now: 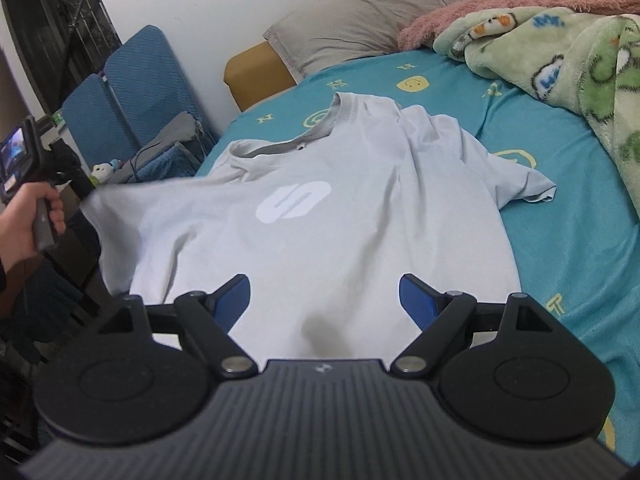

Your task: Fold clothes

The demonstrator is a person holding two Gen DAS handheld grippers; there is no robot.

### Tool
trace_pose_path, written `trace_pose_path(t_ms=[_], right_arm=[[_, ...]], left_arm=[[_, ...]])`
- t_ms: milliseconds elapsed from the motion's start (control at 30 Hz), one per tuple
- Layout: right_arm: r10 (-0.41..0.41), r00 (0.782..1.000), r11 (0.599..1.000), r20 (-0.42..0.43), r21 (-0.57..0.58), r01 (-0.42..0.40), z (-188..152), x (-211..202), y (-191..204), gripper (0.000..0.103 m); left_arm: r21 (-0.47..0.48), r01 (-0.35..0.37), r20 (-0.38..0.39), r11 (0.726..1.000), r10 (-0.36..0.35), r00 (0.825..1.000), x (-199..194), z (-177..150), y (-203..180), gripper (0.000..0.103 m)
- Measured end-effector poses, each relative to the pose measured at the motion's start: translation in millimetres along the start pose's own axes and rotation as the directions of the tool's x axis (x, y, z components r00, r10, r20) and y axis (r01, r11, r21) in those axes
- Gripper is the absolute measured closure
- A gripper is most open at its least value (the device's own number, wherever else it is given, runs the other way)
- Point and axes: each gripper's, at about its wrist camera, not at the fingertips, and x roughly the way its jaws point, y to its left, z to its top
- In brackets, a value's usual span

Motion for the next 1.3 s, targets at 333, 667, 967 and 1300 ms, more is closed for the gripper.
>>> trace_pose_path(t_ms=[333,667,967,1300], right_arm=[[0.012,1.0,1.0,-0.021,0.022,-0.011,-2,8,-2,0.02],[0.014,0.999,0.999,-0.03,0.034,-0.013,-5,5,0,0.02],[0.004,0.999,1.0,-0.045,0.027,-0.003,-9,8,2,0.02],[0.005,0.997,1.0,-0.072,0.017,-0.003,-15,19,2,0.02]], left_arm=[[-0.492,0.087,-0.339,0.866,-0.283,0.897,11,-121,80,0.044],[-0.696,0.116,-0.338,0.708,-0.467,0.817,-11,-173,117,0.042],[-0.62,0.194,-0.298,0.761,-0.456,0.839,1,-174,107,0.084],[-0.32,0.183,-0.164,0.929,-0.245,0.956,-1,-119,85,0.1]])
